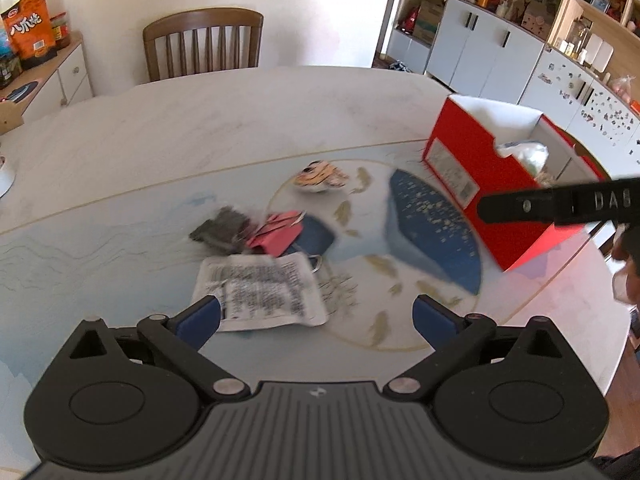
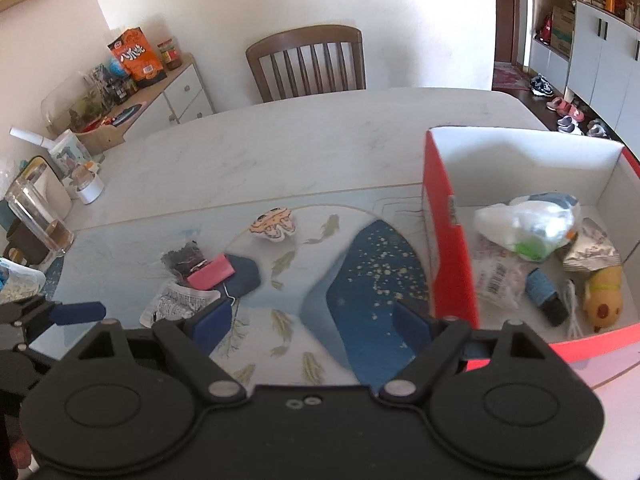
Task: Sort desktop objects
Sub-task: 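Lift both open tools out of the shoebox back over the table, then reach the left tool to the white printed sachet while the right tool reaches the cartoon-face plush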
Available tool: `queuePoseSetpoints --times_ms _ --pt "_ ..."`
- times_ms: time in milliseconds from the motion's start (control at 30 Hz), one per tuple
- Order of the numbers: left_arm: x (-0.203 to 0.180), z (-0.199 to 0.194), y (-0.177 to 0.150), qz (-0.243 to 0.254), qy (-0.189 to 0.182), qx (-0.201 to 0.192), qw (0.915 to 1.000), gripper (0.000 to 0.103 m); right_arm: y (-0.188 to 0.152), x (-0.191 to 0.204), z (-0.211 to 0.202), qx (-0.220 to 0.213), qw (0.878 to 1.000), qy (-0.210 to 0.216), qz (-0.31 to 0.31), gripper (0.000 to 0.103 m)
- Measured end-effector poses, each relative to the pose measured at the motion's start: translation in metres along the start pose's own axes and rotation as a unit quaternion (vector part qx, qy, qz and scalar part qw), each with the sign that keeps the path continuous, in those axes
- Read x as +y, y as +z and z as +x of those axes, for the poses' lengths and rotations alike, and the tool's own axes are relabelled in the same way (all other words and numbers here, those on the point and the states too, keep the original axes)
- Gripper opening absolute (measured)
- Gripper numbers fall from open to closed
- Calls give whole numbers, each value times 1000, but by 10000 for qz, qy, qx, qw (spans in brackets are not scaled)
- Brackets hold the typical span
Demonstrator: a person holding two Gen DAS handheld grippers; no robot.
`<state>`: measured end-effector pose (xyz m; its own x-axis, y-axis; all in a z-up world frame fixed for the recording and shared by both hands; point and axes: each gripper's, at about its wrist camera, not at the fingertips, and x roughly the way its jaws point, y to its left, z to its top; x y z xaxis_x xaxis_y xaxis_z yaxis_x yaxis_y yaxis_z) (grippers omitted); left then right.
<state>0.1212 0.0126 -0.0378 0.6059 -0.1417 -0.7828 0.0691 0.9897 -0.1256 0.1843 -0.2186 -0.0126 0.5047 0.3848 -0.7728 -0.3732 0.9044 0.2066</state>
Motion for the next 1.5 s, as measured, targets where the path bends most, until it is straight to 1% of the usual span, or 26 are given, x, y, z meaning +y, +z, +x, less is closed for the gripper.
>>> queuePoseSetpoints --times_ms 200,433,600,833,967,1067,1333,1500 --pt "16 7 -10 42 62 -20 10000 103 7 13 17 58 10000 -37 -39 87" --pt "26 19 -15 228 101 -44 9997 103 17 22 40 139 9998 -83 -152 87" --pt "31 34 -15 376 96 42 9992 103 25 25 59 220 9994 -129 -214 87" --pt "33 51 -7 825 -31 39 9966 103 37 28 86 355 9987 -156 -322 87" --pt "41 61 -2 888 -157 88 9959 103 44 32 102 415 9983 -136 -376 87" --pt "42 67 0 1159 -278 67 9929 103 48 34 114 467 9980 -105 -417 87" --pt "42 79 9 1864 -710 42 9799 103 59 41 144 585 9966 -104 -570 87" --pt "42 90 11 2065 -846 133 9747 103 61 42 161 711 9955 -122 -620 87"
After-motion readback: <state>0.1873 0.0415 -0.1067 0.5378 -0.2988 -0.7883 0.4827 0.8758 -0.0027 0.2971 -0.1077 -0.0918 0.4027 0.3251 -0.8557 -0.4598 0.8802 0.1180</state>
